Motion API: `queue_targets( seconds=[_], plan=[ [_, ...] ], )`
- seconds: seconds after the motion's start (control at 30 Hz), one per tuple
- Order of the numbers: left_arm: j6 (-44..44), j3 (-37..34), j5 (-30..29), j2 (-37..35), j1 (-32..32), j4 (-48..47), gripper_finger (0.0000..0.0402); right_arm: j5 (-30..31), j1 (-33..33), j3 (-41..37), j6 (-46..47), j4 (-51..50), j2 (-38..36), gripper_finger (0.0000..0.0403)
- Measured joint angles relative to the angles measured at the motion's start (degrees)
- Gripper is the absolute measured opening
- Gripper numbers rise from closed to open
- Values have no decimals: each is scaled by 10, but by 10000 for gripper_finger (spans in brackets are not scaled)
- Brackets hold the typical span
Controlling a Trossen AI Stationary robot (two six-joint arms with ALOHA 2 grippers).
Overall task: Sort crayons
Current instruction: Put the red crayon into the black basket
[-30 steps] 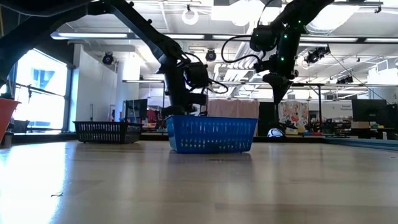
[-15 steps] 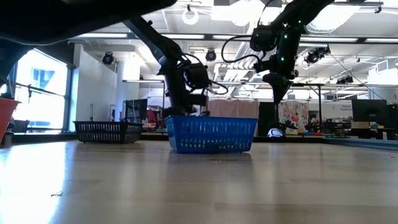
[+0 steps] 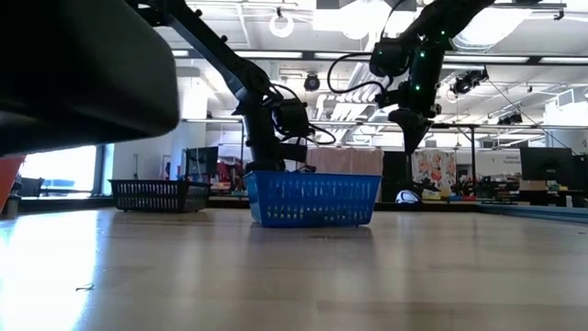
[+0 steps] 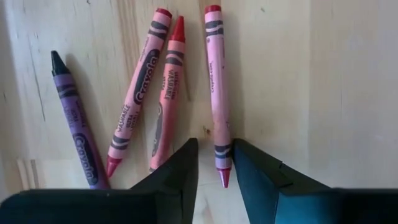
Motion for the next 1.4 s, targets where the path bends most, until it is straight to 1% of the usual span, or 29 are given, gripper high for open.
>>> queue_targets(
  seconds=[0.1,0.23,0.27,0.43,0.5,0.57,0.67,0.77,0.9,1.0,1.1,1.23,1.4],
  plan=[
    [-21,0,-5,1,0,0,72,0,0,0,0,0,0,16],
    [-43,-1,-23,1,0,5,17,0,0,0,0,0,0,16],
    [-49,0,-27,2,-1,4,9,0,0,0,0,0,0,16],
    [-82,25,-32,5,-2,-32,4,0,0,0,0,0,0,16],
    [-98,44,-30,7,-2,-60,2,0,0,0,0,0,0,16],
    [-101,61,-11,4,0,-103,2,0,0,0,0,0,0,16],
    [-109,83,15,-12,-5,-138,1,0,0,0,0,0,0,16],
    [-122,102,22,-24,-15,-179,1,0,0,0,0,0,0,16],
    [-153,100,27,-53,-8,-221,1,0,0,0,0,2,0,16],
    [-192,74,56,-82,8,-238,0,0,0,0,0,4,0,16],
    [-222,30,54,-120,22,-238,0,0,0,0,0,4,0,16],
    [-251,-50,52,-193,39,-238,0,0,0,0,0,4,0,16],
    [-298,-170,44,-304,51,-229,0,0,0,0,0,6,0,16]
  ],
)
